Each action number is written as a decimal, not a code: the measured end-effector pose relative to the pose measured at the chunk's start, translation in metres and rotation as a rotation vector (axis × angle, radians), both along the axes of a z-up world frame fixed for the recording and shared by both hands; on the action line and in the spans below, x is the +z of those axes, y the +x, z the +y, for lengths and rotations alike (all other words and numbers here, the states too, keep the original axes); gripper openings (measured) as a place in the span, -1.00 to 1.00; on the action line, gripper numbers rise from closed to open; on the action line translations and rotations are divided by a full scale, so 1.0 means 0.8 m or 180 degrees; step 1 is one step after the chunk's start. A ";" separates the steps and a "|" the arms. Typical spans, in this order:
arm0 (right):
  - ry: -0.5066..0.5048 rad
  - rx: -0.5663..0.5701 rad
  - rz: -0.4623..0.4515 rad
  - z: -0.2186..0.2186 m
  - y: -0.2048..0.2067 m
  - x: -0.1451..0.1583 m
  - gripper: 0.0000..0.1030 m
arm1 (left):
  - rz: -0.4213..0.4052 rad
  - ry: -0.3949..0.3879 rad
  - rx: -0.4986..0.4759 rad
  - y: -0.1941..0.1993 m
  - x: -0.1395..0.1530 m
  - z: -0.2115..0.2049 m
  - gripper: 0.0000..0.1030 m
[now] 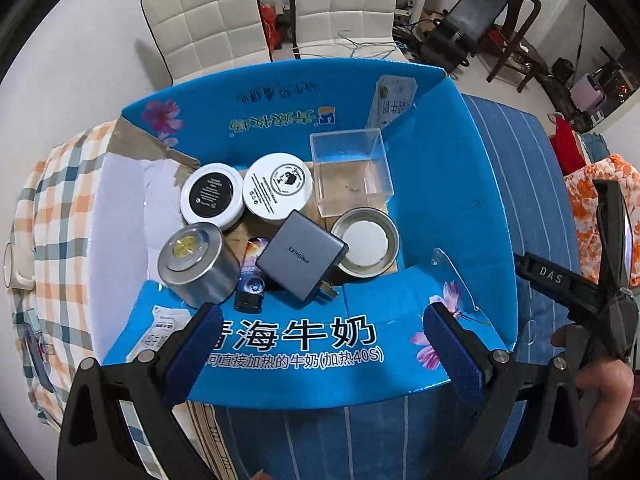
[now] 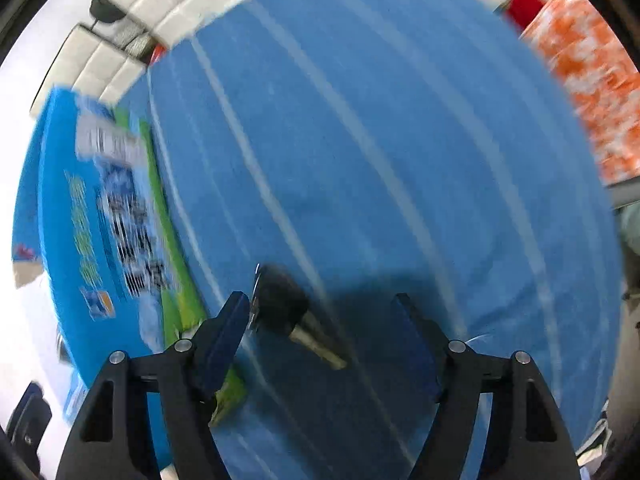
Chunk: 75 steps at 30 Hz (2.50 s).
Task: Organize rigid objects
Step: 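Move the right tool to the keys on the bed and grasp them, then carry the keys into the box and release them with the right tool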
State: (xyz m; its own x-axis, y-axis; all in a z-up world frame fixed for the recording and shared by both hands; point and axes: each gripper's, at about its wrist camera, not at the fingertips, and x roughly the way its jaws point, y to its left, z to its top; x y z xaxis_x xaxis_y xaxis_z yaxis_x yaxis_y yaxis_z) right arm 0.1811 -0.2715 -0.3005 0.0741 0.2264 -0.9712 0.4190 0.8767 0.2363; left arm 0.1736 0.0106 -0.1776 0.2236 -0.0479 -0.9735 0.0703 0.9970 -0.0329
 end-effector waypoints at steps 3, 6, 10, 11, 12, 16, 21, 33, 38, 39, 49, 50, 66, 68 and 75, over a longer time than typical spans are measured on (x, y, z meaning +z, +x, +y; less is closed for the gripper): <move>-0.0062 0.0194 0.0038 0.017 0.004 -0.015 0.42 | 0.0044 -0.0073 0.0038 0.000 -0.005 0.003 0.99; -0.0442 0.0368 -0.0072 0.033 0.012 -0.013 0.35 | 0.0074 -0.0052 0.0036 -0.001 -0.011 0.002 0.99; -0.0520 0.0589 -0.0131 0.066 0.022 -0.004 -0.35 | 0.0109 0.0016 0.0002 -0.003 -0.018 0.002 0.99; -0.0572 0.0565 -0.0054 0.069 0.022 -0.001 -0.43 | 0.0120 0.0020 0.0001 -0.003 -0.020 0.002 0.99; -0.0581 0.0561 -0.0037 0.071 0.021 0.002 -0.52 | 0.0125 0.0032 -0.0009 -0.004 -0.021 0.001 0.99; -0.0670 0.0499 -0.0077 0.070 0.008 0.014 -0.66 | 0.0109 0.0049 -0.0026 -0.007 -0.019 0.000 0.99; -0.0691 0.0388 -0.0238 0.059 -0.009 0.042 -0.68 | 0.0099 0.0039 -0.0043 -0.013 -0.016 0.000 0.99; -0.0587 0.0536 -0.0985 0.069 -0.059 0.207 -0.87 | -0.0009 -0.0086 -0.0042 -0.029 0.014 0.003 0.99; -0.0390 0.0802 -0.1301 0.115 -0.059 0.266 -0.89 | -0.0311 -0.0223 0.0171 -0.039 0.069 0.037 0.99; -0.0303 0.0799 -0.1346 0.121 -0.061 0.272 -0.89 | -0.0360 -0.0227 0.0213 -0.040 0.077 0.043 0.99; 0.0048 0.1219 -0.1549 0.208 -0.040 0.299 -0.90 | -0.0633 -0.0190 0.0436 -0.034 0.121 0.091 0.99; 0.0033 0.1261 -0.1514 0.216 -0.035 0.289 -0.90 | -0.0623 -0.0176 0.0449 -0.033 0.118 0.093 0.99; -0.0225 0.1123 -0.0546 0.197 -0.001 0.090 -0.99 | -0.0129 0.0025 0.0483 -0.035 0.009 0.107 0.99; -0.0363 0.1105 -0.0477 0.198 0.000 0.081 -0.98 | -0.0095 0.0002 0.0492 -0.034 0.001 0.109 0.99; -0.0673 0.1224 -0.0364 0.224 0.007 0.068 -0.91 | -0.0026 0.0073 0.0465 -0.030 -0.023 0.114 0.99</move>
State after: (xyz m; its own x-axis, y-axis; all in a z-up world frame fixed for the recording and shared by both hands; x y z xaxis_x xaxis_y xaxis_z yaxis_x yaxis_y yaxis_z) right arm 0.1866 -0.0923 -0.2462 0.1328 0.0558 -0.9896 0.0352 0.9975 0.0609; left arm 0.1499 0.1022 -0.1961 0.2343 0.0080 -0.9721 -0.0755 0.9971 -0.0100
